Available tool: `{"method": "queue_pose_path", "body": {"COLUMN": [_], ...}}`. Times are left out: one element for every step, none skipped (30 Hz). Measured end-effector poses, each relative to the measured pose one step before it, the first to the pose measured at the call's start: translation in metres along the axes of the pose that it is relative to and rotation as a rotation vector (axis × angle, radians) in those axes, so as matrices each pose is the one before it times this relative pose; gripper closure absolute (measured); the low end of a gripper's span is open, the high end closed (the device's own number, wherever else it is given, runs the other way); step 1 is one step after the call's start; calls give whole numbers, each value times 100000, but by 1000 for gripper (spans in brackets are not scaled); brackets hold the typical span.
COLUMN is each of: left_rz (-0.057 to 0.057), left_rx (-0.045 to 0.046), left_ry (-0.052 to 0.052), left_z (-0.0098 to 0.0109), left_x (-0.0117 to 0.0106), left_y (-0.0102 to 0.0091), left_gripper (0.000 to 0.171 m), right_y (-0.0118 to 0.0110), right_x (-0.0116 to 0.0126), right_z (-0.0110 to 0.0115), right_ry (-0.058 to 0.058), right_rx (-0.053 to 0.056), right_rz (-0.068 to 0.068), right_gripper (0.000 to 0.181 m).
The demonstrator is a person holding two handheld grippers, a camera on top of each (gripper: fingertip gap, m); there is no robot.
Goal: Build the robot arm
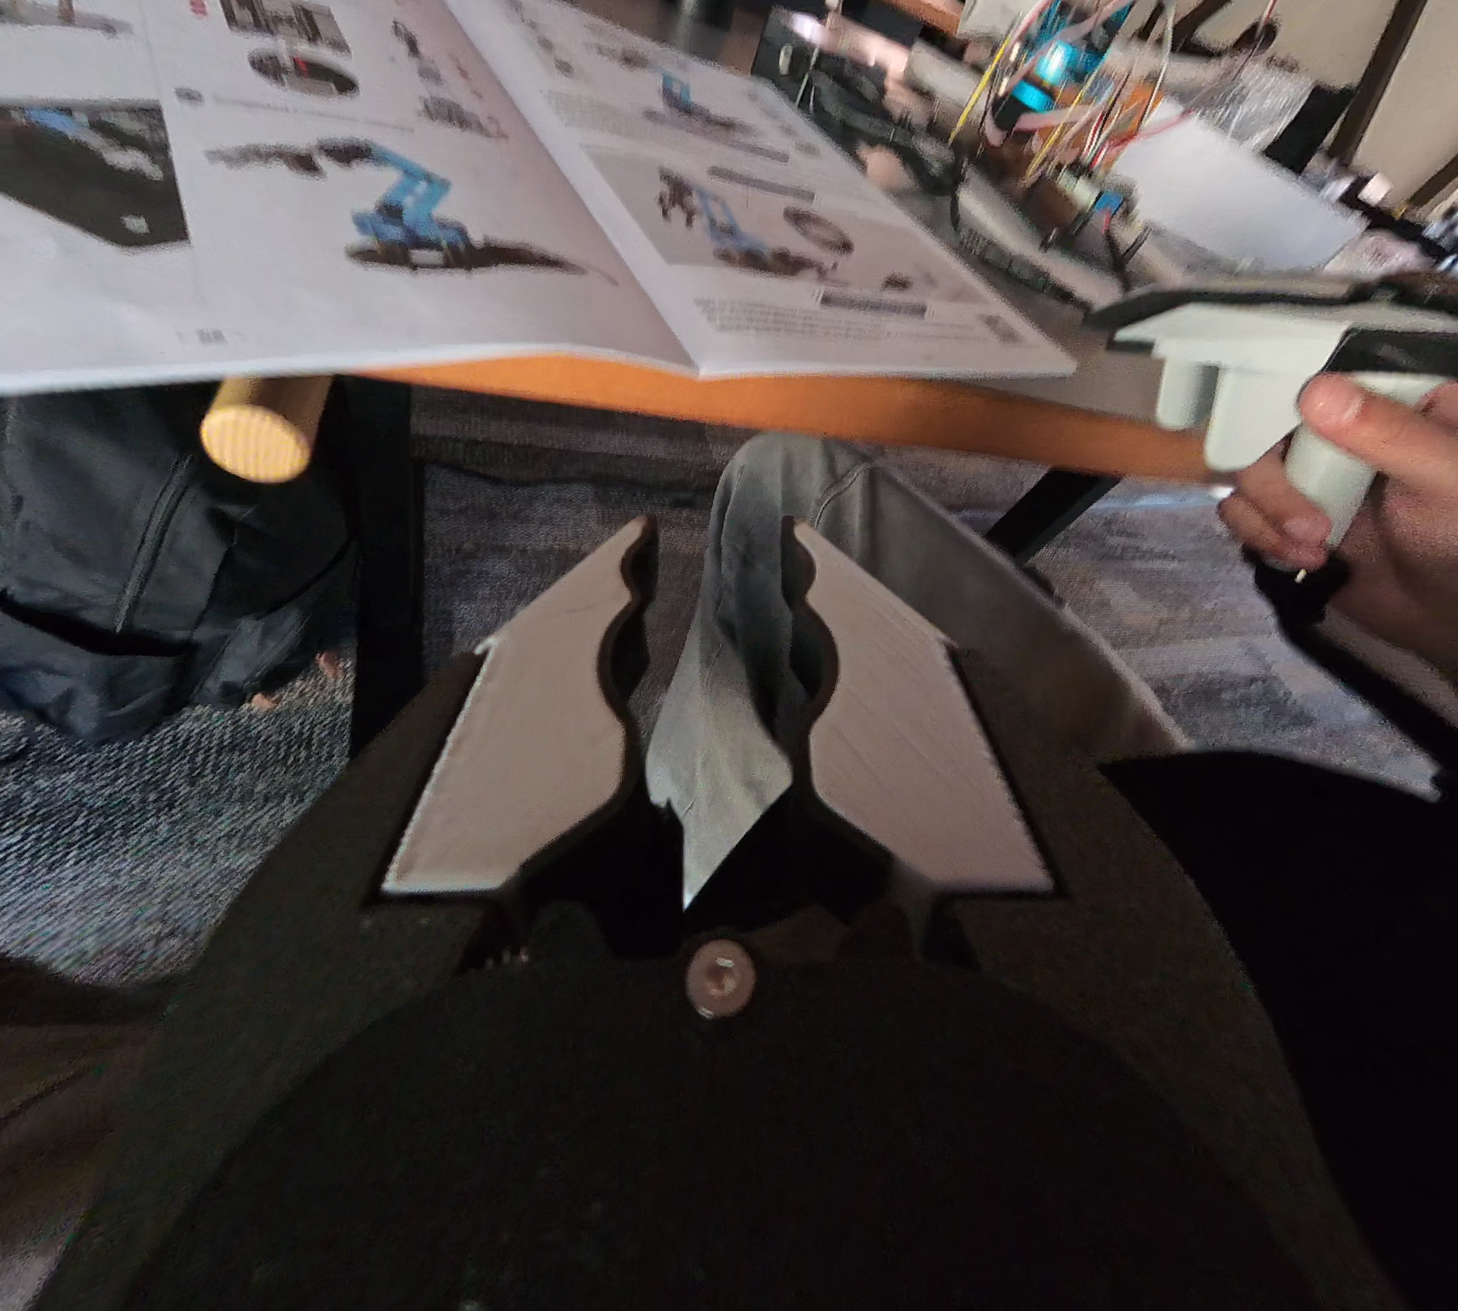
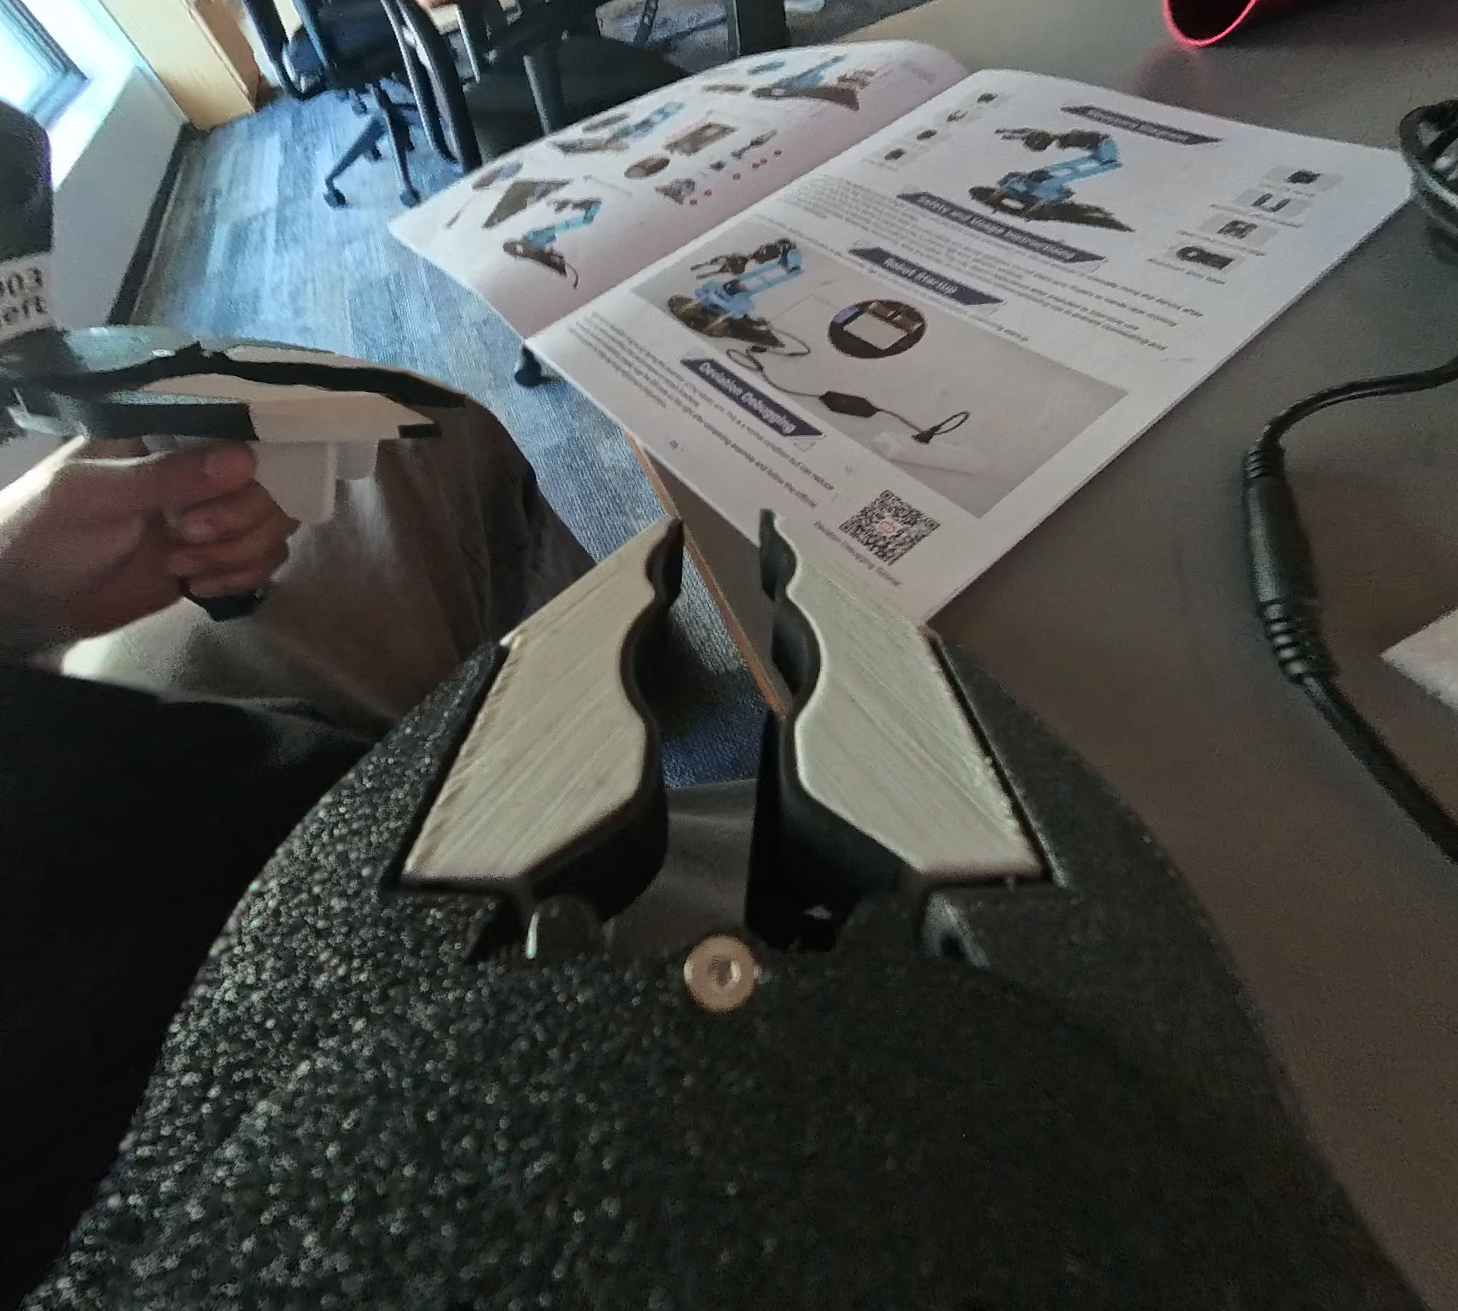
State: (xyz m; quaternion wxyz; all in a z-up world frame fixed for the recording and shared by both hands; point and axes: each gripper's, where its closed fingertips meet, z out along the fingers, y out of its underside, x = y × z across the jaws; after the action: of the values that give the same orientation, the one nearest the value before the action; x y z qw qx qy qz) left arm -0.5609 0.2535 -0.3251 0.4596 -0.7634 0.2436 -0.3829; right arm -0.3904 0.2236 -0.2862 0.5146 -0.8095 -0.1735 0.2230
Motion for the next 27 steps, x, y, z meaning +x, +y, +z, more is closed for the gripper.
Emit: {"method": "queue_pose_path", "body": {"left_rz": [-1592, -1422, -781, 288, 1484, 2096, 2416, 2930, 3651, 4123, 3680, 2347, 812, 35, 30, 116, 100, 78, 243, 547, 844, 831, 567, 141, -407, -769, -1038], "left_rx": [3751, 3510, 2649, 2030, 2234, 2197, 1087, -36, -375, -374, -484, -714, -1029, -1195, -1543, -2383, -2979, -3254, -3387, -2867, -2203, -2552, -3333, -3518, -3536, -3343, -2562], "left_ry": [711, 222, 301, 82, -731, -682, 1107, 2239, 1609, 843, 973, 2102, 3347, 3977, 3491, 2858, 3078, 3424, 3489, 3169, 2858, 3326, 4082, 3436, 2265, 2307, 2833], "left_z": [-2, 148, 297, 434, 560, 729, 876, 1003, 1093, 1205, 1312, 1432, 1513, 1540, 1558, 1562, 1536, 1517, 1497, 1463, 1436, 1472, 1510, 1508, 1488, 1410, 1295], "left_x": [185, 154, 234, 290, 256, 338, 662, 834, 734, 585, 569, 694, 819, 863, 728, 565, 539, 561, 578, 550, 546, 611, 711, 565, 349, 325, 397], "left_y": [-999, -1132, -1156, -1141, -1200, -1276, -1201, -1063, -966, -863, -753, -628, -508, -406, -300, -148, -82, -53, -64, -148, -223, -113, 33, 129, 218, 255, 209], "left_gripper": [142, 141, 141, 141, 141, 141, 142, 142, 142, 142, 142, 142, 142, 142, 142, 141, 142, 142, 142, 142, 142, 142, 142, 142, 142, 142, 142], "right_y": [-553, -675, -819, -944, -927, -834, -754, -632, -286, 108, 347, 580, 645, 634, 628, 659, 619, 541, 367, 221, 139, 49, 43, 119, 132, 104, 73], "right_x": [270, 456, 711, 940, 1301, 1844, 2328, 2526, 2595, 2570, 2387, 1973, 1488, 1015, 689, 473, 307, 179, -24, -238, -343, -376, -158, 164, 220, 75, 71], "right_z": [-472, -656, -808, -936, -1110, -1372, -1526, -1451, -1140, -775, -397, -51, 203, 355, 475, 541, 557, 533, 479, 368, 254, 143, 75, 60, 91, 132, 122], "right_ry": [102, 425, 1402, 2114, 3501, 5834, 7390, 7036, 6149, 5425, 4368, 2419, 380, -1334, -1905, -2009, -1940, -1883, -2509, -3288, -3608, -3575, -2132, -275, -93, -1189, -1286], "right_rx": [2103, 2505, 2513, 2246, 721, -1214, -1345, -566, -1231, -2286, -2324, -2568, -2351, -1863, -1989, -2081, -2007, -1456, -496, 390, 727, 1045, 1299, 925, 1126, 1584, 1797], "right_rz": [1999, 1876, 1356, 240, -1761, -3596, -3828, -4028, -4039, -3343, -2749, -2427, -1406, -987, -1418, -1954, -2055, -1393, -531, 33, 528, 791, 608, 792, 1551, 2478, 2675], "right_gripper": [163, 163, 163, 163, 163, 163, 164, 164, 164, 164, 164, 165, 164, 164, 164, 163, 162, 160, 159, 158, 157, 157, 157, 157, 157, 157, 157]}}
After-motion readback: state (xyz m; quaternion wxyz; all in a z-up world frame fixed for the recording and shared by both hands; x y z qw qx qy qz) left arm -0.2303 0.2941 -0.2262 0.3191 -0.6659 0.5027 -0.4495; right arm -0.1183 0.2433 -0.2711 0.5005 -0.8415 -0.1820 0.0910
